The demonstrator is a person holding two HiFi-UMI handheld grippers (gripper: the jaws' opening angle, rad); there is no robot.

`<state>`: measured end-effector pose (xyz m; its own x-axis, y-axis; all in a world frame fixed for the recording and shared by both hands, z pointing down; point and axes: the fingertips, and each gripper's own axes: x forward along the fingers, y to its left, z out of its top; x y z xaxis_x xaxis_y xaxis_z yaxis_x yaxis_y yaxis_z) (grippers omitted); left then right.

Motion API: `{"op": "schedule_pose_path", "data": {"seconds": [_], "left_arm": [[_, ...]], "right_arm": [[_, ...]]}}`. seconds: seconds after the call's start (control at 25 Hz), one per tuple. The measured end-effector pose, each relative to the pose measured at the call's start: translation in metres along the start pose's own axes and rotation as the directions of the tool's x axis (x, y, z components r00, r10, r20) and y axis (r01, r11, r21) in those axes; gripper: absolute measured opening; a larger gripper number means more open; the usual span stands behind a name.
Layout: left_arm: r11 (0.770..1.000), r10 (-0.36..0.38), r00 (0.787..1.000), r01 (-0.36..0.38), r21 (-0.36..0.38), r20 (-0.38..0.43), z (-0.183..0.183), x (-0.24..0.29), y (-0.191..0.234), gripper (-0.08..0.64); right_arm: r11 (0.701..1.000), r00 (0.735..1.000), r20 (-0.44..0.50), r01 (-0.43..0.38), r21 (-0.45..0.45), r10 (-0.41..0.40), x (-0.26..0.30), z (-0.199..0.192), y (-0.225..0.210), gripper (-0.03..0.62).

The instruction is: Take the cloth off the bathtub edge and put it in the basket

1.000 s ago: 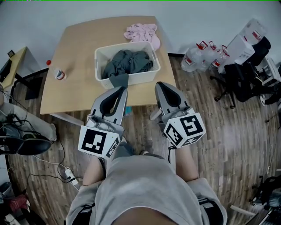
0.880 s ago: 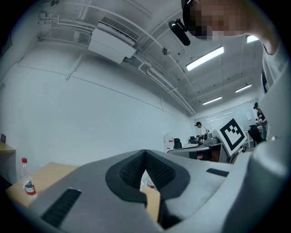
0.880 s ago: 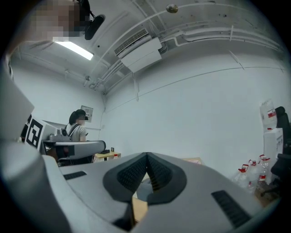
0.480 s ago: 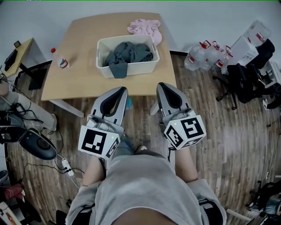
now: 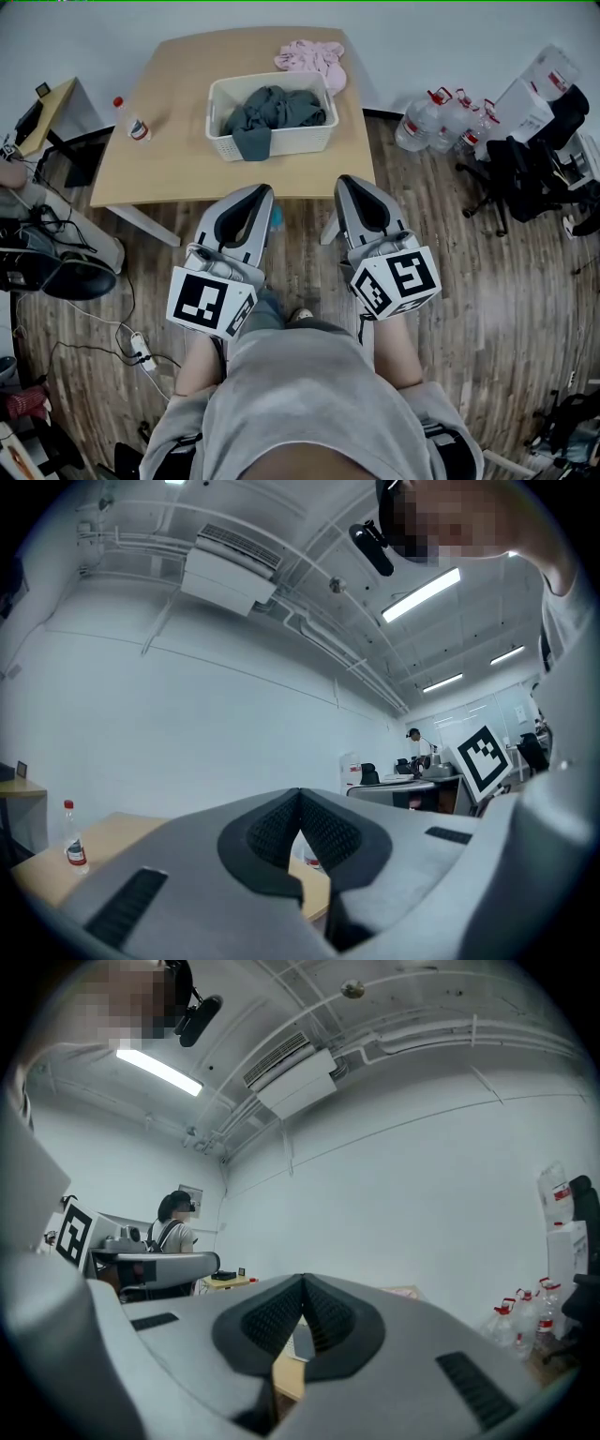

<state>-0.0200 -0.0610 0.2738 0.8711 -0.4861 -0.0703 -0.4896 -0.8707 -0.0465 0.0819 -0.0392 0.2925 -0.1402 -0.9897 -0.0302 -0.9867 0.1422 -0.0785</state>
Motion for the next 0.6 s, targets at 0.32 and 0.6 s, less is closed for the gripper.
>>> {"op": "schedule_pose_path", "data": {"seconds": [0.32,0.6], "left_arm": [[1.000,-0.008,1.000,0.008,0.011,-0.003,0.002,0.006,-0.009,0.014],[1.000,-0.013,1.000,0.013,0.017,-0.008,0.002,0.012,-0.013,0.014]], "right_arm": [[1.000,1.000,0.015,0.009,0.013,-0.009,-0.005,0.003,-0.007,0.011],[1.000,1.000,0.020,0.011,0.017,-0.012,-0.006,0.003,-0.013,0.011]]}}
